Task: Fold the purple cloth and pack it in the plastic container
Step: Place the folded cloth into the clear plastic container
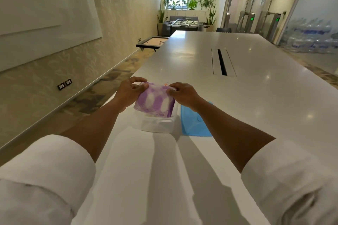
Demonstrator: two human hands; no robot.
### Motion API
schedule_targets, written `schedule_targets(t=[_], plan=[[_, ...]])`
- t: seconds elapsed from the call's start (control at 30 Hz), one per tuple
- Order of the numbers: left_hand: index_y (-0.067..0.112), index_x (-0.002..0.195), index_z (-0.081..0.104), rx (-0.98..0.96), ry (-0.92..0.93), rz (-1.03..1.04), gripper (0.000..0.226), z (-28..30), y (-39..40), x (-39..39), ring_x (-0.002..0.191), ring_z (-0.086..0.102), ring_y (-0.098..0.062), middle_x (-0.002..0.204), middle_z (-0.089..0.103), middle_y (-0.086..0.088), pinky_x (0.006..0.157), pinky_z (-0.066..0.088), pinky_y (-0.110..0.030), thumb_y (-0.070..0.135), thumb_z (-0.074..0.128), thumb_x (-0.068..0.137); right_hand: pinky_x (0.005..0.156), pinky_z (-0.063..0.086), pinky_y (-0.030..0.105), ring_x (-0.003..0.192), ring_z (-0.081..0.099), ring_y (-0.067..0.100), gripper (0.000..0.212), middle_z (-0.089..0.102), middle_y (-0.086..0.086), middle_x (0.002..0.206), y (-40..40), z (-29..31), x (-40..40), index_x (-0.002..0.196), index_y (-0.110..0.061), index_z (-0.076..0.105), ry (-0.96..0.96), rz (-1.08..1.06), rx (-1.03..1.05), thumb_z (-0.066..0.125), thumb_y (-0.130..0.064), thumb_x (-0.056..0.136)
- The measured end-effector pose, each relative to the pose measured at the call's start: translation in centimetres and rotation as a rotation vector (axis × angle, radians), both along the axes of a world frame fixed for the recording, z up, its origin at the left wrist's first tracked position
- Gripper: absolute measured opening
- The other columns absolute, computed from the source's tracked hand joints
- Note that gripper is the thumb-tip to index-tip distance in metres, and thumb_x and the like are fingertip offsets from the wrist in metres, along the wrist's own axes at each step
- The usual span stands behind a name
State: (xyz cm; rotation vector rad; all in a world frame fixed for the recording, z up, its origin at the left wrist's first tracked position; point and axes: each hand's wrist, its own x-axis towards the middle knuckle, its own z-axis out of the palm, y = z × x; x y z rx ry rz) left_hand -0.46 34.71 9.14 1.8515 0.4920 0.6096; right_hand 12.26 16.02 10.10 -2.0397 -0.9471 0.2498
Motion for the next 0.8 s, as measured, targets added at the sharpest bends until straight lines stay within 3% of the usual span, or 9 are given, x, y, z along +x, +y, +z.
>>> schedule_targets(t=[0.13, 0.27, 0.4, 0.67, 0.8], plan=[[0.021, 0.097, 0.073, 0.284, 0.111, 0.046, 0.024, -0.5, 1.1, 0.1, 0.063, 0.065, -0.010, 0.072, 0.074, -0.003, 0.065, 0.050, -0.027, 0.042, 0.074, 0.084, 0.074, 0.043, 0.024, 0.091, 0.057, 0.018, 0.026, 0.068, 0.008, 0.114, 0.7, -0.6, 1.2, 0.113, -0.019, 0.067, -0.078, -0.011, -0.118, 0.055, -0.030, 0.093], [0.028, 0.090, 0.074, 0.558, 0.289, 0.041, 0.028, -0.2, 1.7, 0.2, 0.068, 0.065, -0.007, 0.070, 0.070, 0.012, 0.065, 0.047, -0.026, 0.053, 0.072, 0.080, 0.081, 0.049, 0.032, 0.094, 0.055, 0.021, 0.029, 0.065, 0.010, 0.119, 1.5, -0.5, 1.9, 0.114, -0.020, 0.067, -0.228, 0.045, -0.311, 0.050, -0.034, 0.095], [0.028, 0.088, 0.075, 0.644, 0.372, -0.001, 0.029, -0.3, 1.8, 0.8, 0.075, 0.066, -0.012, 0.076, 0.069, 0.009, 0.070, 0.054, -0.032, 0.056, 0.073, 0.078, 0.084, 0.052, 0.037, 0.101, 0.058, 0.024, 0.033, 0.066, 0.011, 0.120, 2.0, 0.0, 2.0, 0.118, -0.014, 0.068, -0.335, 0.105, -0.455, 0.049, -0.030, 0.096], [0.032, 0.087, 0.072, 0.618, 0.391, 0.038, 0.027, -0.6, 2.0, 1.7, 0.075, 0.066, -0.012, 0.077, 0.069, 0.010, 0.071, 0.055, -0.032, 0.058, 0.072, 0.078, 0.089, 0.054, 0.039, 0.108, 0.059, 0.027, 0.033, 0.067, 0.011, 0.120, 2.1, -0.6, 2.3, 0.118, -0.014, 0.069, -0.365, 0.061, -0.419, 0.049, -0.028, 0.097], [0.034, 0.083, 0.070, 0.701, 0.486, -0.010, 0.028, -1.1, 1.9, 1.9, 0.078, 0.065, -0.014, 0.079, 0.067, 0.010, 0.072, 0.055, -0.030, 0.061, 0.071, 0.076, 0.089, 0.054, 0.038, 0.108, 0.059, 0.026, 0.031, 0.067, 0.009, 0.120, 2.4, -1.2, 2.4, 0.116, -0.019, 0.070, -0.375, 0.106, -0.513, 0.050, -0.030, 0.095]])
